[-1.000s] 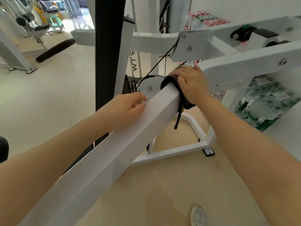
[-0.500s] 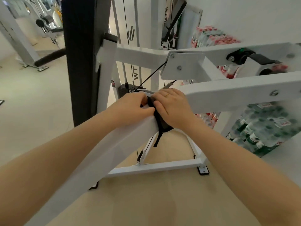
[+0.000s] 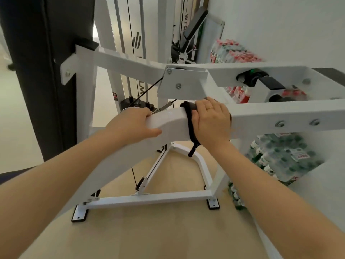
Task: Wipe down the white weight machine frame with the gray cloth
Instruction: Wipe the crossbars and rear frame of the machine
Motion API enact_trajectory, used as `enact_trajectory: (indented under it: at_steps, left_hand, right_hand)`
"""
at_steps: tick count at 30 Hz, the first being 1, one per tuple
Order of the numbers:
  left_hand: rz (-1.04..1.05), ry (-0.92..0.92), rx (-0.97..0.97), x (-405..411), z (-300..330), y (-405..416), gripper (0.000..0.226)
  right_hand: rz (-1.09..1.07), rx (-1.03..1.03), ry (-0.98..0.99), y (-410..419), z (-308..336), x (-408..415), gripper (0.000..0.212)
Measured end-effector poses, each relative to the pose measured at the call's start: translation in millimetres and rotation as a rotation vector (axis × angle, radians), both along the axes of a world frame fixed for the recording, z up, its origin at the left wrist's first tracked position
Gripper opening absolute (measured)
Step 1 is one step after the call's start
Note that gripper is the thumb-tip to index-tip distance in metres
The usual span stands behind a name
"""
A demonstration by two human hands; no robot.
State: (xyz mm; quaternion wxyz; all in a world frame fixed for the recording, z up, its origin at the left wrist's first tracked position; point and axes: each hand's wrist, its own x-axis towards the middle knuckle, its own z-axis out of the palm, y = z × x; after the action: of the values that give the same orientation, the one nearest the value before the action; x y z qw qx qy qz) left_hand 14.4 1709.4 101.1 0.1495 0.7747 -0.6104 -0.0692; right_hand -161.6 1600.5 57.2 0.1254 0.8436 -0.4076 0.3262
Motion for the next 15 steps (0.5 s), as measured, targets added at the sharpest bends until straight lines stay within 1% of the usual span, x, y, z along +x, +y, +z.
enact_trajectory:
  at_steps: [2,4,7,8,10,12,15]
  left_hand:
    - [-0.007,-0.005,-0.036,-1.5,-0.5,0.4,0.041]
    - [-0.028,-0.026,-0.07,-2.6,-1.3,0.9,0.044]
    - [-0.085,-0.096,-0.053,-3.1,-2.9,2.3,0.05]
    - [-0.092,-0.123,-0.043,-2.3,-2.7,2.2,0.051]
    - [-0.081,-0.143,-0.037,-0.8,-0.9,1.7,0.047]
    - [-0.053,-0.136,-0.014,0.4,1.2,0.2,0.043]
    - [-0.013,-0.102,0.066,4.7,2.5,-5.4,0.044]
  right_hand:
    - [0.026,-0.029,-0.021,17.8,-13.9,23.8,0.042]
    - [0.122,-0.089,-0.029,29.3,-27.7,39.9,0.043]
    - [0.196,-0.266,0.042,18.4,-38.0,34.9,0.042]
    - [0.194,-0.337,0.08,9.7,-40.0,27.8,0.041]
    - [0.152,-0.396,0.096,-7.2,-43.6,9.7,0.039]
    - [0.099,-0.405,0.028,-21.4,-48.8,-12.4,0.037]
    - [0.019,-0.362,-0.02,-28.4,-46.5,-34.3,0.035]
